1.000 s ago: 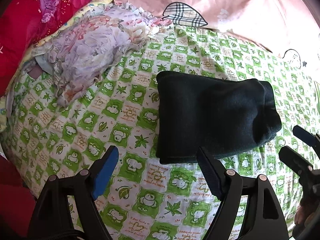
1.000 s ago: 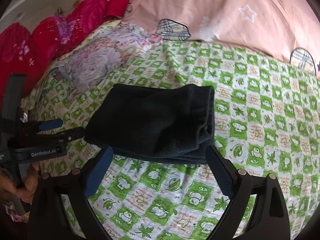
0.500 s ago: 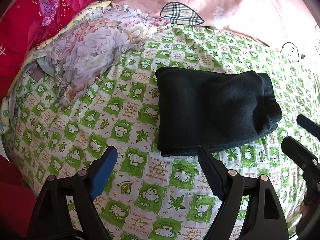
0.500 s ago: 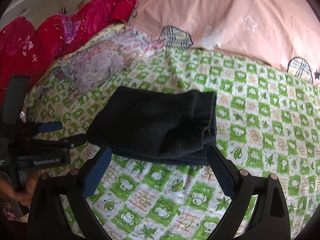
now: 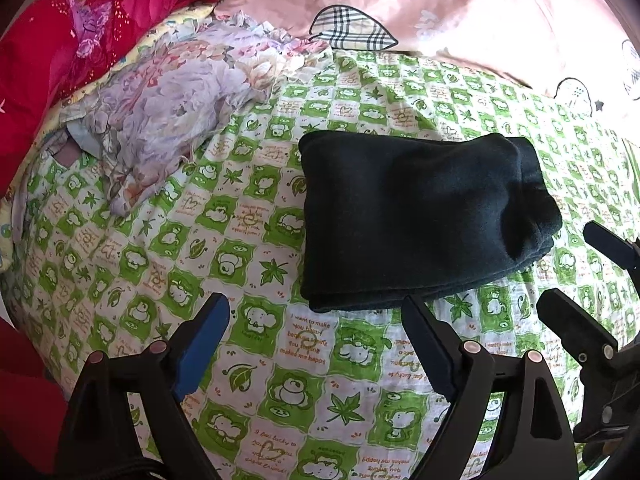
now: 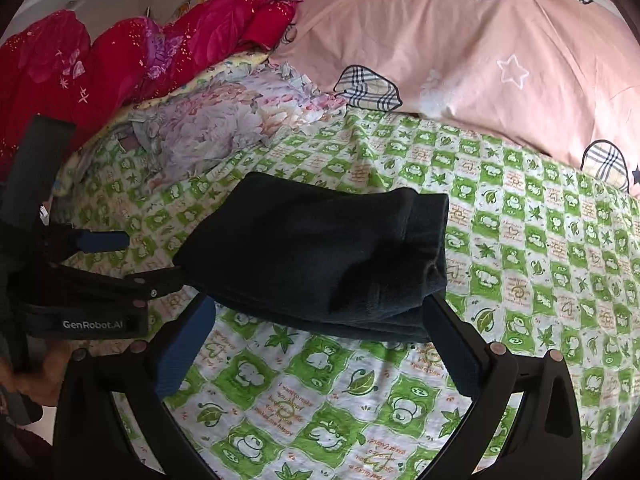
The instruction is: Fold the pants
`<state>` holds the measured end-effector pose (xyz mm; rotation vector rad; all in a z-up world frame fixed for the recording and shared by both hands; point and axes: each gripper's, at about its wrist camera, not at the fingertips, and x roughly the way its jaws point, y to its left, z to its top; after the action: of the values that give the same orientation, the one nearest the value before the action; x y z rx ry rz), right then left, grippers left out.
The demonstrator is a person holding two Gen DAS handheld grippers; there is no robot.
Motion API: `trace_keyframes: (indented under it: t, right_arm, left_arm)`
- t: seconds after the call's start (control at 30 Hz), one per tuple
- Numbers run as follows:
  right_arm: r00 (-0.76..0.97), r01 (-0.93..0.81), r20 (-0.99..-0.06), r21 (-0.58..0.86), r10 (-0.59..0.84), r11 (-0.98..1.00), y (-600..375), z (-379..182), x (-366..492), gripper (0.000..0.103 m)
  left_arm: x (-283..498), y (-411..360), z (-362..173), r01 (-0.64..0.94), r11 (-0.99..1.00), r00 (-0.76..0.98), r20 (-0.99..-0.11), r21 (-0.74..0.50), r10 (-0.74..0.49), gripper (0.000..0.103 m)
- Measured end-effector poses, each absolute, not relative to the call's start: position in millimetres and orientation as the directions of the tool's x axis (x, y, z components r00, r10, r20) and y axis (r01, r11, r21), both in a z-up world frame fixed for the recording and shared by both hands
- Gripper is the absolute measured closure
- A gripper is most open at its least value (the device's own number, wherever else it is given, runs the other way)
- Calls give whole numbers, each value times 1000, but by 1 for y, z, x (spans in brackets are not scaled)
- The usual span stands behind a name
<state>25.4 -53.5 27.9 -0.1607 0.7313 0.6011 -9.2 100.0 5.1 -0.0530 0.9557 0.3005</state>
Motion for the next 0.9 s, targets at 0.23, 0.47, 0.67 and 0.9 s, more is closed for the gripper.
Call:
trace_keyframes:
  t: [0.23,0.47,0.67,0.9]
  right_arm:
    - [567,-542,-697,85,439,836,-53,18,32,0]
    - [559,-517,-715,97,421,851,-55,11,38,0]
    - [559,-514,-716,96,418,853,-56,10,44,0]
    - [557,-506,-719,104,417,856,-57,8,46,0]
  left_arm:
    - [-5,108,-3,-289,955,514,-830,71,217,14]
    - [-2,109,-6,-277,959,508,-838,61,200,13]
    - [1,111,-6,-271,961,505,-843,50,186,12]
    - [5,112,-7,-268,962,499,-847,48,181,11]
